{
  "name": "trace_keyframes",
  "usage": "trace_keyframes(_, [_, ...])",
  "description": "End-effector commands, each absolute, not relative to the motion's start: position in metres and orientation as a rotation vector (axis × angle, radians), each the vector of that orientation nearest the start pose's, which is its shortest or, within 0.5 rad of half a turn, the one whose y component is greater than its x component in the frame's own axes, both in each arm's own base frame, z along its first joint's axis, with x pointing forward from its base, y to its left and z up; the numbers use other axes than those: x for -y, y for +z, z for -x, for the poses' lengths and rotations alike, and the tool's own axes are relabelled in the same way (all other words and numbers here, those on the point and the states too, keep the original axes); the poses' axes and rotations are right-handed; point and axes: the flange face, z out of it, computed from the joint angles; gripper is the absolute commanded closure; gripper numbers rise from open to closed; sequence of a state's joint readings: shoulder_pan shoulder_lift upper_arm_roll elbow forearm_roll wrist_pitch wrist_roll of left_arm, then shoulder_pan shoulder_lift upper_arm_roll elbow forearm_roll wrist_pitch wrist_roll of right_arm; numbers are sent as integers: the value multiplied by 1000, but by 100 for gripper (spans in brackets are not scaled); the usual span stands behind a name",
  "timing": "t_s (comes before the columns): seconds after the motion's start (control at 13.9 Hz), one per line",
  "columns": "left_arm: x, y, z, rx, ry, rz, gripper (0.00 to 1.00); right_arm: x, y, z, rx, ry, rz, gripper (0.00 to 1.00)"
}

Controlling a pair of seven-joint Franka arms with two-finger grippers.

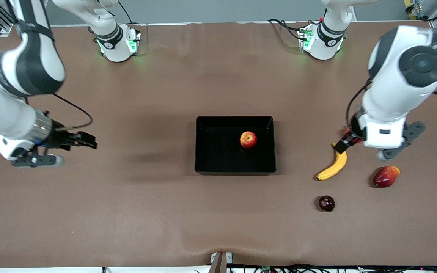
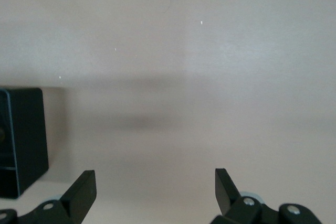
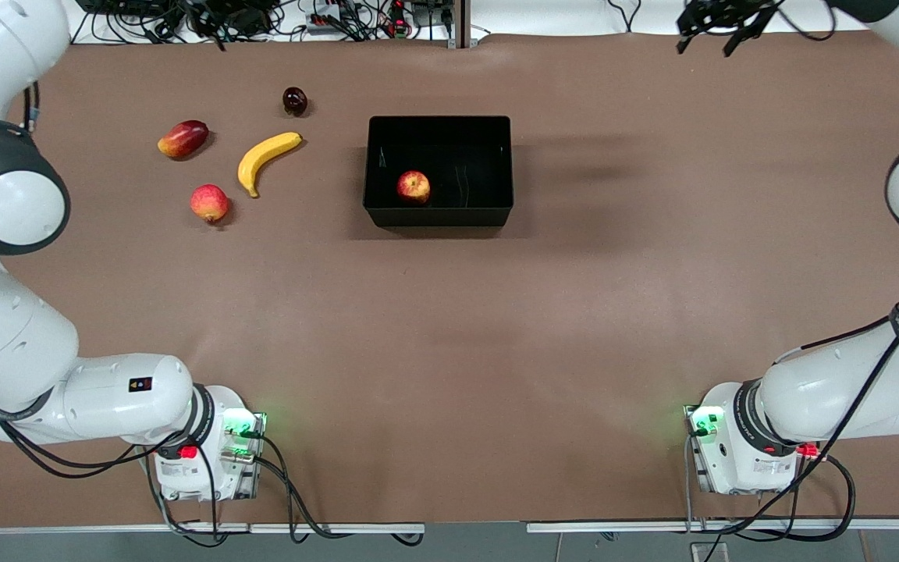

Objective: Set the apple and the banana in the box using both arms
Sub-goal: 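Open the left gripper to drop the apple into the tray, withdraw both grippers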

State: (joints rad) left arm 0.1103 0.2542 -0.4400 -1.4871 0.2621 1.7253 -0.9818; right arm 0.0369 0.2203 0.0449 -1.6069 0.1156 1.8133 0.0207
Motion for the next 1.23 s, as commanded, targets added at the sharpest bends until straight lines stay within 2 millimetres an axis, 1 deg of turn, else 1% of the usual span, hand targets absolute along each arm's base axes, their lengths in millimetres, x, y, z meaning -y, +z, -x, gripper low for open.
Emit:
trace_keyframes(0.0, [126, 565, -611, 826, -164, 2882, 0, -31, 527, -601, 108, 30, 3017, 0])
trace_keyframes(0.07, [119, 568, -609, 790, -156, 2886, 0, -20, 539, -593, 87, 40, 3018, 0])
trace_keyframes(0.14, [110, 580, -605, 757, -173, 2892, 0, -8, 552, -584, 60, 45, 3020, 0])
trace_keyframes(0.22, [104, 586, -602, 707, -168, 2900, 0, -6, 568, -574, 59, 40, 3023, 0])
trace_keyframes(0.29, [94, 591, -598, 681, -150, 2903, 0, -2, 580, -565, 52, 42, 3025, 0])
trace_keyframes(0.36, [90, 597, -594, 661, -135, 2913, 0, 4, 596, -553, 38, 36, 3041, 0])
trace_keyframes(0.43, [81, 602, -590, 639, -113, 2921, 0, 7, 609, -544, 27, 31, 3062, 0])
trace_keyframes(0.5, [76, 605, -586, 611, -89, 2935, 0, 10, 617, -537, 24, 29, 3079, 0])
trace_keyframes(0.58, [66, 606, -585, 590, -74, 2944, 0, 12, 625, -529, 19, 37, 3084, 0])
trace_keyframes(0.65, [55, 604, -586, 564, -56, 2948, 0, 15, 629, -523, 11, 58, 3091, 0])
trace_keyframes(0.72, [38, 597, -587, 520, -23, 2959, 0, 15, 635, -517, -3, 63, 3110, 0])
trace_keyframes(0.79, [28, 588, -588, 454, 12, 2981, 0, 14, 641, -511, -37, 62, 3123, 0])
trace_keyframes(0.94, [-14, 573, -593, 418, 67, 3033, 0, 10, 643, -506, -66, 89, 3126, 0])
trace_keyframes(1.01, [-28, 559, -597, 367, 97, 3067, 0, 12, 643, -505, -77, 96, 3125, 0])
trace_keyframes(1.08, [-35, 545, -600, 289, 112, 3088, 0, 14, 644, -505, -82, 93, 3123, 0])
trace_keyframes(1.15, [-44, 525, -607, 220, 118, 3105, 0, 13, 644, -506, -77, 93, 3121, 0])
